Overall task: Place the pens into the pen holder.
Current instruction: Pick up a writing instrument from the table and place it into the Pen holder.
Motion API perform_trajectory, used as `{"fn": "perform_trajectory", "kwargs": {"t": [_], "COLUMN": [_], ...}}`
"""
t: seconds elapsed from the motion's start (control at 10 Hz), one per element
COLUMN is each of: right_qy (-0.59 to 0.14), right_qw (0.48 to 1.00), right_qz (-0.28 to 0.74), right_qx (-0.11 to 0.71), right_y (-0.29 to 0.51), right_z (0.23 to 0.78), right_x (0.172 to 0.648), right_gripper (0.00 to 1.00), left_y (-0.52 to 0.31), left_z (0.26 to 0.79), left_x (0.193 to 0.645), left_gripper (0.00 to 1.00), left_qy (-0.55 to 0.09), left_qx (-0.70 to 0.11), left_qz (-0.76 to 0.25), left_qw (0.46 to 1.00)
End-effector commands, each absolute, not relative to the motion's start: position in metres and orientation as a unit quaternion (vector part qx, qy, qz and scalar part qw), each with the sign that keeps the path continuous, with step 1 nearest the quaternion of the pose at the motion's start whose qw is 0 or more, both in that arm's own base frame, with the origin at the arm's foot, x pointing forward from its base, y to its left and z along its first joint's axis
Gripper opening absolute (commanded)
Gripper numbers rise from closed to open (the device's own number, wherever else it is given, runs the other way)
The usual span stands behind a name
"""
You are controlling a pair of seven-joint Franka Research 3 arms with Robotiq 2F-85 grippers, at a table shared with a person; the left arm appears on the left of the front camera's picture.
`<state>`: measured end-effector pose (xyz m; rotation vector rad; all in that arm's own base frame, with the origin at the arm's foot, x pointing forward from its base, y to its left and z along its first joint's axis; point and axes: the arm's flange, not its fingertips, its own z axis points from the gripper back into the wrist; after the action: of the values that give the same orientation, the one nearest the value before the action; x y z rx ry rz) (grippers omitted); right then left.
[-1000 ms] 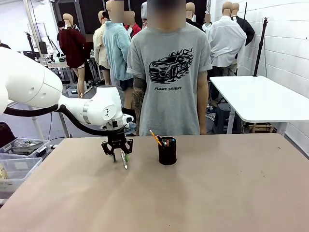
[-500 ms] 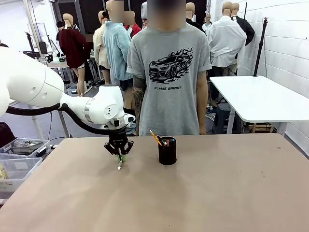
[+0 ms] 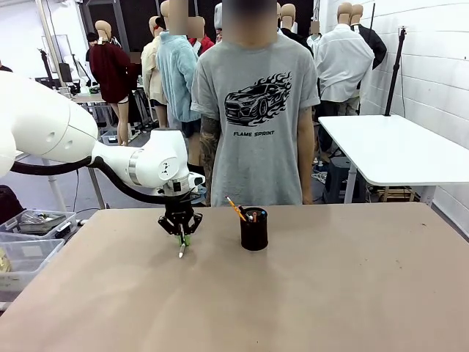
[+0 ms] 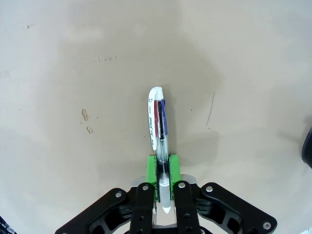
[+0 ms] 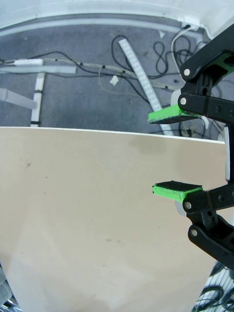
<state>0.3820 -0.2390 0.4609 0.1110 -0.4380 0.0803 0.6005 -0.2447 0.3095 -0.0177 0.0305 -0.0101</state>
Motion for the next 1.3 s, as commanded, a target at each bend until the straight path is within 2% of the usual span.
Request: {"fn": "perform_trajectory", "kwargs": {"t": [0.0,0.4,0.6,0.7,0.8,0.9,1.2], "right_qy": [-0.217,-0.217,-0.217,-0.217,-0.217,-0.217,-0.217], "right_qw": [0.974,0.974,0.974,0.974,0.974,0.974,0.974], "right_qz": [0.04,0.04,0.04,0.04,0.04,0.04,0.04], "right_qx": [0.046,0.046,0.046,0.046,0.046,0.046,0.046], "right_y": [-0.239,-0.239,-0.239,-0.239,-0.239,-0.239,-0.239], "right_z": [0.46,0.46,0.46,0.46,0.46,0.46,0.46], "right_x": [0.383,0.383,0.383,0.383,0.383,0.383,0.383], "right_gripper": [0.6,0.6,0.6,0.6,0.6,0.6,0.6], "left_y": [-0.236,-0.208,-0.191,-0.186,-0.186,-0.186,-0.187], "left_z": [0.309,0.346,0.359,0.364,0.368,0.37,0.375], "left_x": [0.597,0.589,0.591,0.592,0.589,0.588,0.602], "left_gripper": [0.0,0.0,0.0,0.0,0.0,0.0,0.0], "left_qy": [-0.006,-0.105,-0.18,-0.194,-0.225,-0.262,-0.358], "left_qx": [-0.029,-0.137,-0.188,-0.254,-0.319,-0.351,-0.378], "left_qz": [-0.034,-0.138,-0.203,-0.228,-0.303,-0.339,-0.394], "left_qw": [0.999,0.975,0.944,0.92,0.869,0.832,0.757]}}
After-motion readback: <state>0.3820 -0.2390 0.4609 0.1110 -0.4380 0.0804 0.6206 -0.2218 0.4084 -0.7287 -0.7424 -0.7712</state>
